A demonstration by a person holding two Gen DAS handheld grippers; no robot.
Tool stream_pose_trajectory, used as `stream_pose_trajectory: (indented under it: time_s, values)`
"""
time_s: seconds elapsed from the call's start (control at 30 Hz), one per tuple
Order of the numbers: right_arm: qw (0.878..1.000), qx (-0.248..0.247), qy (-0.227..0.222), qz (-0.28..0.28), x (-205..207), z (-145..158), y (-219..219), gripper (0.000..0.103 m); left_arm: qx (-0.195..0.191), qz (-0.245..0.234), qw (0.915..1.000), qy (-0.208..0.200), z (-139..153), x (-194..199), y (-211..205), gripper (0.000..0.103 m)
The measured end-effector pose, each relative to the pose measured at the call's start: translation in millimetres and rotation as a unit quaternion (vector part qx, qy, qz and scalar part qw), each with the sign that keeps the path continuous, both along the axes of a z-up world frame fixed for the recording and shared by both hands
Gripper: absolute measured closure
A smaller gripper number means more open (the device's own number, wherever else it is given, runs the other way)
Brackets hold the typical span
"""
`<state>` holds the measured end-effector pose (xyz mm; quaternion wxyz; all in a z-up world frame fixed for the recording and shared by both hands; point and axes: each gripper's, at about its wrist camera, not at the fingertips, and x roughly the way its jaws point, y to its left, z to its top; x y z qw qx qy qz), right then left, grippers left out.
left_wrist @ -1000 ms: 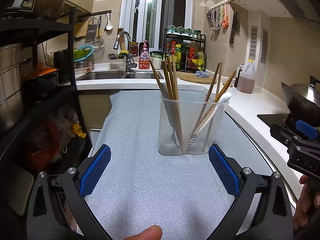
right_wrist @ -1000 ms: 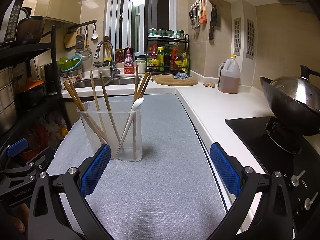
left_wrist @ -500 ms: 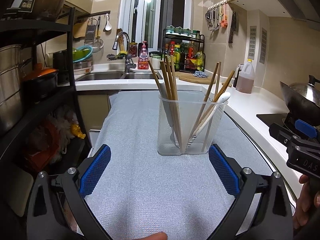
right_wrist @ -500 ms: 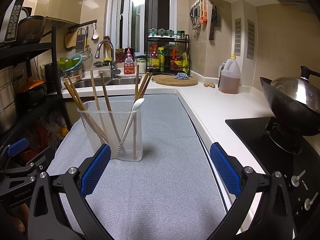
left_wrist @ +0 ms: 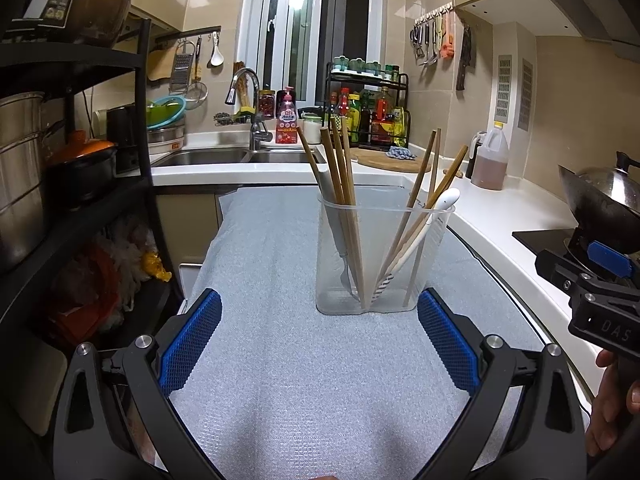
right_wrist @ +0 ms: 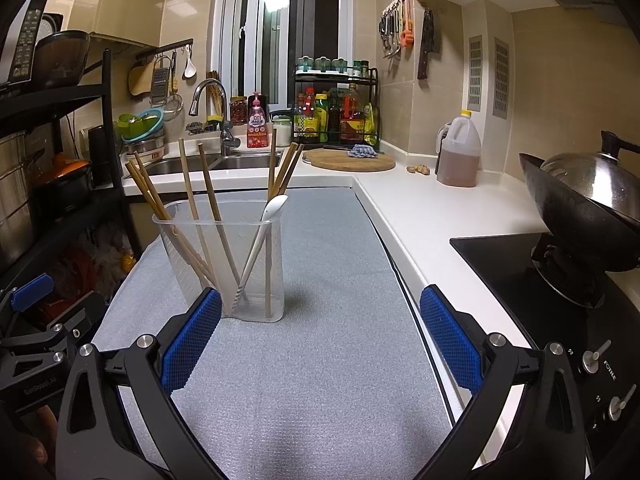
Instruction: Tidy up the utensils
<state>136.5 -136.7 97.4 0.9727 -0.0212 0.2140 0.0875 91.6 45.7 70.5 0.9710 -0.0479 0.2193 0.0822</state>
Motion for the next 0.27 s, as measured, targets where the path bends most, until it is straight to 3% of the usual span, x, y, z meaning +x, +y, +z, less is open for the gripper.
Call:
stream_pose_trajectory:
  time_s: [0.27]
  values:
    - [1.000, -0.002, 0.000, 0.000, 0.5, 0.0, -1.4, 0.005, -0.007, 0.007, 0.9999, 0.004, -0.4, 1.3, 3.6, 0.008]
